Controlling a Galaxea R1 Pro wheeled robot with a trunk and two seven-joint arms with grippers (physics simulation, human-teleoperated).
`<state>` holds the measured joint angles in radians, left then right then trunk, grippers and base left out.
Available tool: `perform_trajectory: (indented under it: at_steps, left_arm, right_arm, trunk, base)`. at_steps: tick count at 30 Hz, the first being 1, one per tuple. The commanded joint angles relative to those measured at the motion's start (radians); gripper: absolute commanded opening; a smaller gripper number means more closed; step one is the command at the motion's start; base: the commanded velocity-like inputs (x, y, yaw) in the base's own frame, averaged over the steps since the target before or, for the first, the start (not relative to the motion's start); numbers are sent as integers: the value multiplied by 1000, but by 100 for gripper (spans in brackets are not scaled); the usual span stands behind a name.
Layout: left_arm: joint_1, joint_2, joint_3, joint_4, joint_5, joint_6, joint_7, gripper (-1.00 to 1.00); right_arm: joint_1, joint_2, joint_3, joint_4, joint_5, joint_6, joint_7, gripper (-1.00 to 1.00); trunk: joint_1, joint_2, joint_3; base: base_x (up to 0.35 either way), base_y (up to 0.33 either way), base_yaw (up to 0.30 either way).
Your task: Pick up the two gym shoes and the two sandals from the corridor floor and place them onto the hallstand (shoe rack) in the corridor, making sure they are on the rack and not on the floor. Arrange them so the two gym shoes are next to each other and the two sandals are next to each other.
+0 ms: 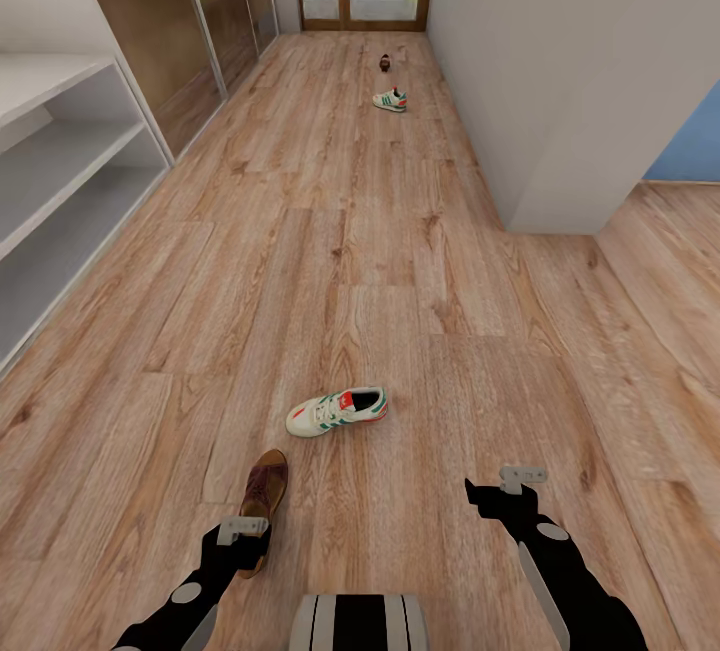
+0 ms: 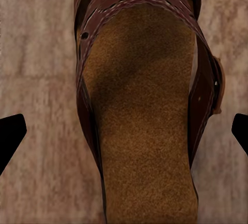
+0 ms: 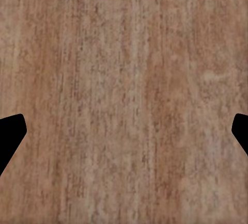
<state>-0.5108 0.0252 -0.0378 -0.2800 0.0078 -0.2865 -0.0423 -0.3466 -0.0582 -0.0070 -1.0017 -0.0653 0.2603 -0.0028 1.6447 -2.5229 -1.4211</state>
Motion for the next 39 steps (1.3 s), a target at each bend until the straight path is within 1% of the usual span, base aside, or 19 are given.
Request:
perform_trajectory:
  at_steps: [1, 5, 13, 22, 34, 39]
  left_arm:
    - [0, 1, -4, 1, 1, -3, -1, 100]
    - [0, 1, -4, 1, 1, -3, -1, 100]
    - [0, 1, -4, 0, 1, -3, -1, 100]
    - [0, 1, -4, 1, 1, -3, -1, 100]
    - [0, 1, -4, 1, -1, -3, -1, 100]
    - [0, 0, -4, 1, -1, -3, -1, 100]
  right_arm:
    - [0, 0, 0, -2, -7, 5, 0, 100]
    - [0, 0, 0, -2, -7, 5, 0, 100]
    - [0, 0, -1, -2, -7, 5, 0, 100]
    - [0, 0, -1, -2, -7, 5, 0, 100]
    - [0, 0, -1, -2, -7, 5, 0, 100]
    - [0, 0, -1, -2, -8, 5, 0, 100]
  trunk:
    - [0, 0, -1]
    - [0, 0, -1]
    - [3, -2, -33]
    - [7, -4, -78]
    - [7, -4, -84]
    - [7, -4, -87]
  base:
    - [0, 0, 0]
    - [0, 0, 0]
    - [0, 0, 0]
    - [0, 0, 0]
    - [0, 0, -2]
    - [0, 0, -110]
